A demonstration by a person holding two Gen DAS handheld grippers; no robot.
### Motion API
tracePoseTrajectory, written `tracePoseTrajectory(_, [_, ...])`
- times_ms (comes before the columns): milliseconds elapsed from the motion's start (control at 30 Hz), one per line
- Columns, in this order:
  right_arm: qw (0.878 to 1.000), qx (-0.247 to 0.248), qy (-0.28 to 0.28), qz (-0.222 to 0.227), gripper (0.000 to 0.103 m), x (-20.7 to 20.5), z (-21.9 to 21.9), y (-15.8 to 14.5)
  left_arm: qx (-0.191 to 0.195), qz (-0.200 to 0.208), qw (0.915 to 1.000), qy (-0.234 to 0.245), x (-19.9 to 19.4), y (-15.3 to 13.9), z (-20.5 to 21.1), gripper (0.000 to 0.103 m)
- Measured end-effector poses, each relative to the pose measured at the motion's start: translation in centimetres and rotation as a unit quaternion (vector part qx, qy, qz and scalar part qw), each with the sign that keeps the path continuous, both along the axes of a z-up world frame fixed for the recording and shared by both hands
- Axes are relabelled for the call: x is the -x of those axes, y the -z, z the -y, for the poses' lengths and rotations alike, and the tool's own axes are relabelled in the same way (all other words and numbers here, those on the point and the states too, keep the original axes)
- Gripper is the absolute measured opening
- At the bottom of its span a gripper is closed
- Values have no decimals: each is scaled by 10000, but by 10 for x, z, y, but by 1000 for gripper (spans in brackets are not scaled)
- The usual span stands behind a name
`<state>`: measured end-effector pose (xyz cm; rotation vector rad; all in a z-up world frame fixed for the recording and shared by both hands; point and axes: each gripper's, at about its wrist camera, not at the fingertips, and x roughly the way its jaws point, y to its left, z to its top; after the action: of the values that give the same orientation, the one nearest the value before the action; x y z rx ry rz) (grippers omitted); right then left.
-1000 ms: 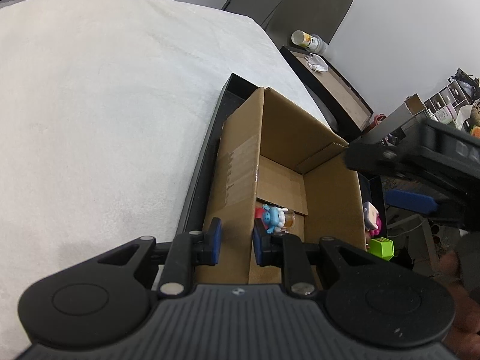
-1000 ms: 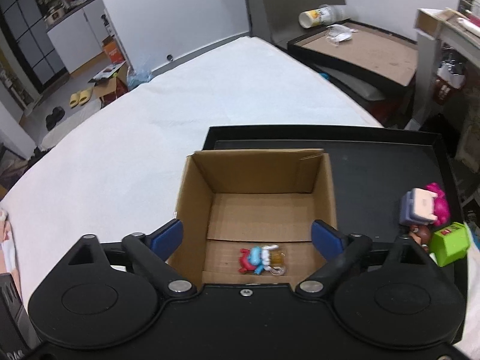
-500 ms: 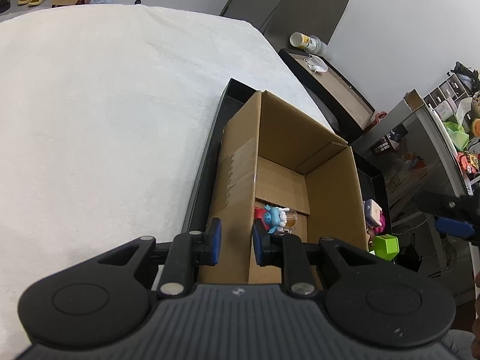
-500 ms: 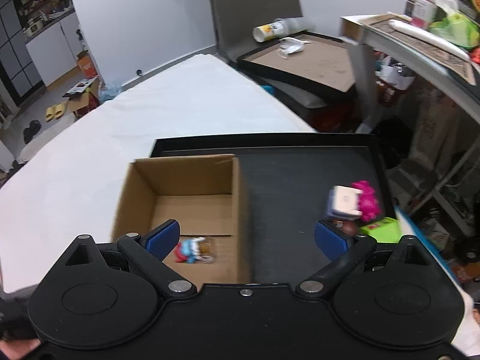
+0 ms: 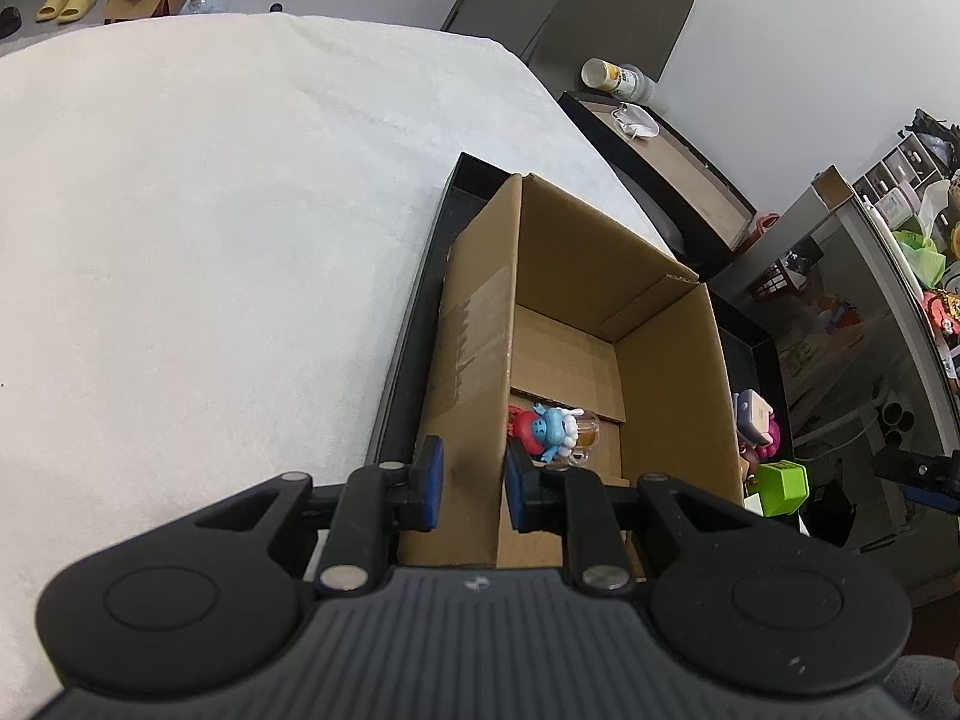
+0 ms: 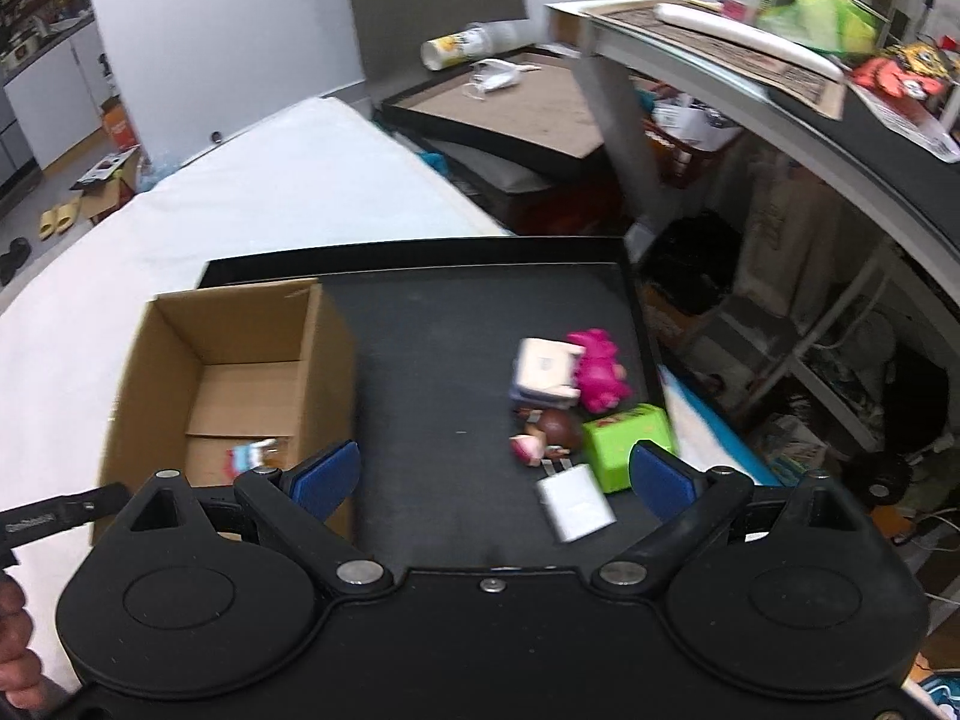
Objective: Organize rigid objects
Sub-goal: 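Move the right gripper to the lime-green cube box and grasp it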
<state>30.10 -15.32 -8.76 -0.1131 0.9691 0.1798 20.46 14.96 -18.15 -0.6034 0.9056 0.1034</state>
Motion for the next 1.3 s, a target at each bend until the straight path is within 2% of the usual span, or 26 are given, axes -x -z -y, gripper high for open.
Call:
tracePoseTrajectory(233, [9996, 102, 261, 30, 97, -12, 34, 8, 3, -17, 10000, -48, 2, -1, 0, 20])
tracePoseTrajectory(567, [9986, 149, 516, 22, 96, -35, 68, 39, -11, -78, 10000, -48, -1, 1, 1, 20])
tracePoseTrajectory(867, [9975, 10, 646, -291, 92, -51, 80, 71, 32, -156, 9998, -77, -5, 4, 0, 20])
tracePoseTrajectory(1300, [9972, 175, 582, -429, 91, -76, 77, 100, -163, -268, 9995, -98, -11, 5, 7, 20])
